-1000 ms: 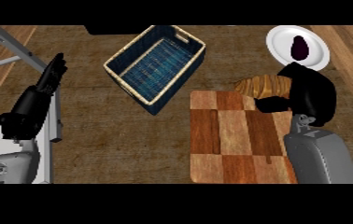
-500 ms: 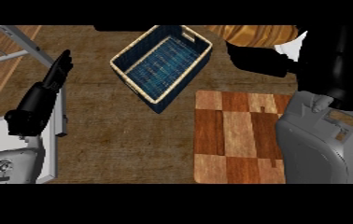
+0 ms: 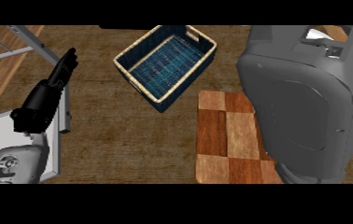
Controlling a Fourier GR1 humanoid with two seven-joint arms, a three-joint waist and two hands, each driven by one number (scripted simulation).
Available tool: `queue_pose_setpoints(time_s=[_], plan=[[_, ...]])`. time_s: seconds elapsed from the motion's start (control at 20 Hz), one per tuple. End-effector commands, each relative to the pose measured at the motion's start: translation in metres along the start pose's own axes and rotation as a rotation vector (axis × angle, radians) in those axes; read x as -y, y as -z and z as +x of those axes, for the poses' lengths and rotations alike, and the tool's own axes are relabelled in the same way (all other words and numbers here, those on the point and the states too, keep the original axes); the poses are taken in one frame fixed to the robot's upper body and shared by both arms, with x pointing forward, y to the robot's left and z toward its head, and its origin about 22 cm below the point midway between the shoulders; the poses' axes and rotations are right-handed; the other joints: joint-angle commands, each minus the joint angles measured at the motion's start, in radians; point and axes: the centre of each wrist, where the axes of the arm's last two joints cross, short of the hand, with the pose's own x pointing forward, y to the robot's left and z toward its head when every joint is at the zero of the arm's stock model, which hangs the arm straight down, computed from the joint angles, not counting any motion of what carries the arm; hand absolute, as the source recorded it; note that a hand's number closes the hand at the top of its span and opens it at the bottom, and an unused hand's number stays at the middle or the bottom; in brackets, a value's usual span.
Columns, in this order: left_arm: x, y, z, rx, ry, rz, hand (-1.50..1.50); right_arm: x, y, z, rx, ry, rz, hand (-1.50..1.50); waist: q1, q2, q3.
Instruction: Pick the croissant from the cutting board and place it in the basket
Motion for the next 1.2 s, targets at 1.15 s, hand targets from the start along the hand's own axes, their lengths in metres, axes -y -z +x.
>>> queue_pose_setpoints(time_s=[1.15], plan=[[0.009, 0.014, 0.000, 0.002, 0.001, -0.007, 0.00, -0.099, 0.059, 0.073, -0.320, -0.417, 0.342, 1.50, 0.003, 0.007, -0.001]])
